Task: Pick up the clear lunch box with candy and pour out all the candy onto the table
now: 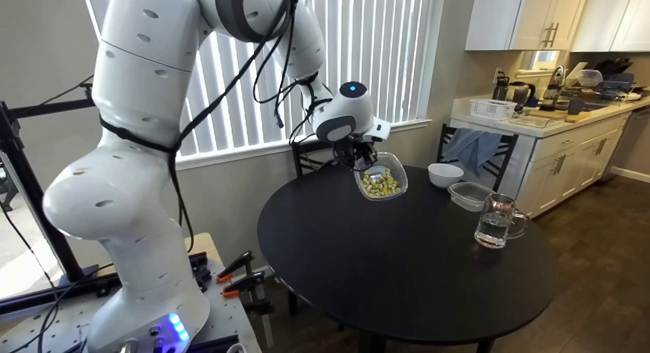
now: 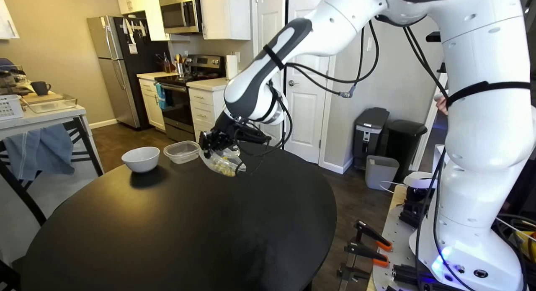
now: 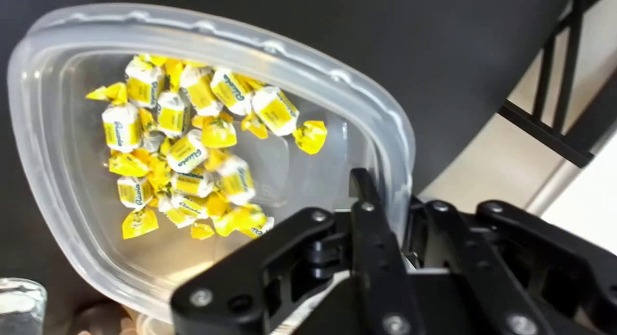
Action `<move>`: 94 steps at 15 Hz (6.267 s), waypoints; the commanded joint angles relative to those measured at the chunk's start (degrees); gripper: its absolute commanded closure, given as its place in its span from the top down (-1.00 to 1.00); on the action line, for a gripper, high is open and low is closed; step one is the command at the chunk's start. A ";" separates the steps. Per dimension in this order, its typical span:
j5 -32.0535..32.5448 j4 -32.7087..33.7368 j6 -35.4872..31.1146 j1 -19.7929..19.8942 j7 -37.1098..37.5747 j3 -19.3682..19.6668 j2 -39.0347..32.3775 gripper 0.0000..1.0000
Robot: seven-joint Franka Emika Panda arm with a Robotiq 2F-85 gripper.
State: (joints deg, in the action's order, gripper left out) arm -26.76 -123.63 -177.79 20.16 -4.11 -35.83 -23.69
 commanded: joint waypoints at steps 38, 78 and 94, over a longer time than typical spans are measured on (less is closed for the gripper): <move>31.59 -6.38 -0.09 49.48 -25.76 -48.10 -60.45 -0.97; -16.27 7.31 8.29 49.84 -85.48 -67.71 -61.22 -0.97; -36.83 9.60 12.98 39.75 -88.48 -45.51 -53.49 -0.97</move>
State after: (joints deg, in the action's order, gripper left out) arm -63.96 -112.95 -160.52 61.25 -95.91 -81.30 -83.44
